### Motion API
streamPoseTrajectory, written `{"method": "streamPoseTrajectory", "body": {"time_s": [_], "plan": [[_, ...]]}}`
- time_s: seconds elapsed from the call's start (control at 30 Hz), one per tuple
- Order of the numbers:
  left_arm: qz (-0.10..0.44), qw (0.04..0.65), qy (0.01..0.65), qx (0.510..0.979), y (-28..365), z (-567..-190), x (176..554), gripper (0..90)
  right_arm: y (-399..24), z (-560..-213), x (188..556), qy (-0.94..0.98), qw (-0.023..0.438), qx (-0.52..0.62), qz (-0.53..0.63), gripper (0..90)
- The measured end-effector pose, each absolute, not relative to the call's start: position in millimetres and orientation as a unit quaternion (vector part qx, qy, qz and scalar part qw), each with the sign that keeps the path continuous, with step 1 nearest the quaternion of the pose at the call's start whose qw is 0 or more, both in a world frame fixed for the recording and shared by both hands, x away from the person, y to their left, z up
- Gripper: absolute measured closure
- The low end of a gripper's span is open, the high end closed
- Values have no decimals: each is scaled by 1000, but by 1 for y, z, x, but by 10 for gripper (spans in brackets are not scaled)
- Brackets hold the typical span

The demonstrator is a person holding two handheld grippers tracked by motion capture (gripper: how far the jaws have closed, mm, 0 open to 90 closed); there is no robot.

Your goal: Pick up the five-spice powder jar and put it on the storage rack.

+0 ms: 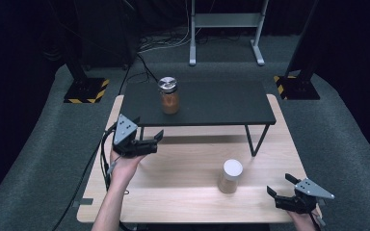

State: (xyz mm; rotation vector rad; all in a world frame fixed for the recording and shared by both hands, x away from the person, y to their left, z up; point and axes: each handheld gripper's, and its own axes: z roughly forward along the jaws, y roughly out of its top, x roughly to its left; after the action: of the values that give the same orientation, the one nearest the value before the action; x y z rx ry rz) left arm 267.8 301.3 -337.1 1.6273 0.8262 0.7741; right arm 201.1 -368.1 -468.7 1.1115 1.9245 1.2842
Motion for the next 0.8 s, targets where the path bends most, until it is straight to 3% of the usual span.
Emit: {"method": "streamPoseTrajectory", "body": {"time_s": [0.7, 0.8], "plan": [[322, 538, 368, 687, 343, -471, 198, 82, -368, -469, 200, 716, 285, 418, 480, 77], [314, 528, 377, 693, 348, -476, 196, 83, -368, -469, 200, 718, 285, 418, 479, 77]]}}
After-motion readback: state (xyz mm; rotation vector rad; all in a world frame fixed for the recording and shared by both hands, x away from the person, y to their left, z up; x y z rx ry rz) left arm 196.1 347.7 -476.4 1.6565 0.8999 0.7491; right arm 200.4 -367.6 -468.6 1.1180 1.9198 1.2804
